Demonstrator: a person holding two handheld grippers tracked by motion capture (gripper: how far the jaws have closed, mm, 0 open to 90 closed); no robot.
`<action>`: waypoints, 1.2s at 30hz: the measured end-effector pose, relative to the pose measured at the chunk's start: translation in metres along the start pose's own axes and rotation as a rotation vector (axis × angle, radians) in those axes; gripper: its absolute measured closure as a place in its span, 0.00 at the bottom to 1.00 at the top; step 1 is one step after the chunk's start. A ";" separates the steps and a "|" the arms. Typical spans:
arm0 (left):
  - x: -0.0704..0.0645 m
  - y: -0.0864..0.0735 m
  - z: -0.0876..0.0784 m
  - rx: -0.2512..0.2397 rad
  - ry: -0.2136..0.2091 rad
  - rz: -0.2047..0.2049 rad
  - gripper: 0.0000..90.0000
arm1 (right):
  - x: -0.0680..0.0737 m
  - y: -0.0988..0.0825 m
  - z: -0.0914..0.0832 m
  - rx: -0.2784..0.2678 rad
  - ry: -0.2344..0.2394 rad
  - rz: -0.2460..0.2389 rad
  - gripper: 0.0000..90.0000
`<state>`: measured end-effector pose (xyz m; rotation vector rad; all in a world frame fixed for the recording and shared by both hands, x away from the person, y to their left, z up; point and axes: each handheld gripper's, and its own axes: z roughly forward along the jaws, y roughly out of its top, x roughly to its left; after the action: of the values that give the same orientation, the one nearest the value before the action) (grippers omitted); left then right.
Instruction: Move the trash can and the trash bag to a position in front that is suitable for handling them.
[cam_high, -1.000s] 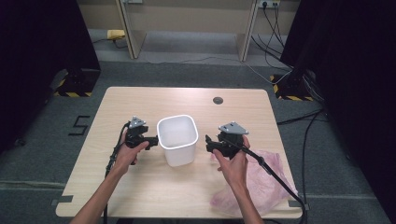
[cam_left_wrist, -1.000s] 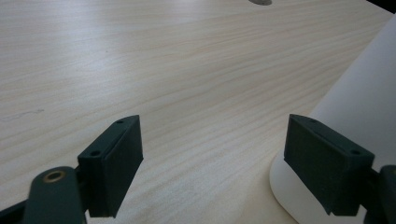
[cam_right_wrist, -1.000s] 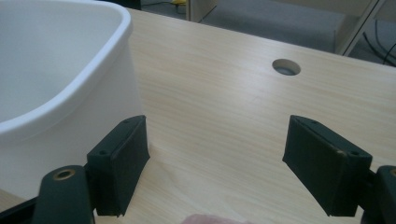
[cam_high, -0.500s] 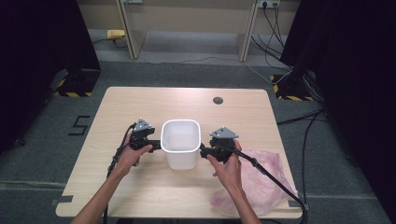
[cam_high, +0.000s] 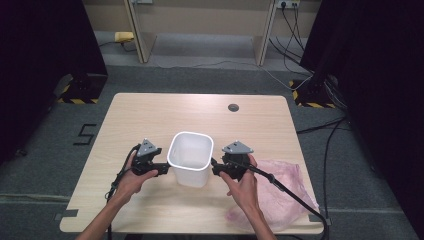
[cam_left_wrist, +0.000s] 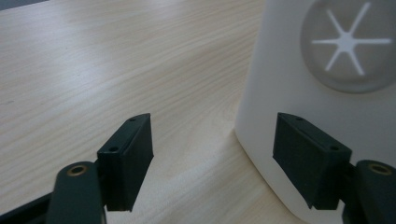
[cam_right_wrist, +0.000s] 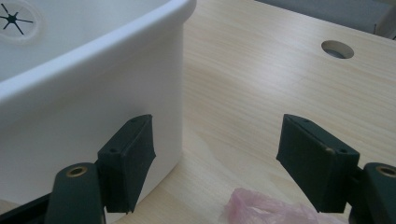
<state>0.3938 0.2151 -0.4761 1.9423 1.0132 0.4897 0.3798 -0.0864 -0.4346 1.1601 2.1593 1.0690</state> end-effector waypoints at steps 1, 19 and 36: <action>-0.002 -0.001 -0.001 -0.004 0.005 0.005 0.34 | 0.000 0.000 0.000 0.001 0.000 0.001 0.30; 0.007 -0.014 -0.001 0.021 0.031 -0.031 0.17 | -0.014 0.006 -0.008 0.005 -0.026 0.008 0.24; 0.026 -0.054 -0.017 0.110 0.069 -0.038 0.17 | -0.087 -0.038 -0.055 0.058 -0.035 0.011 0.19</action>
<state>0.3731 0.2607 -0.5137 2.0108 1.1396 0.4913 0.3703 -0.1953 -0.4299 1.2095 2.1721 0.9892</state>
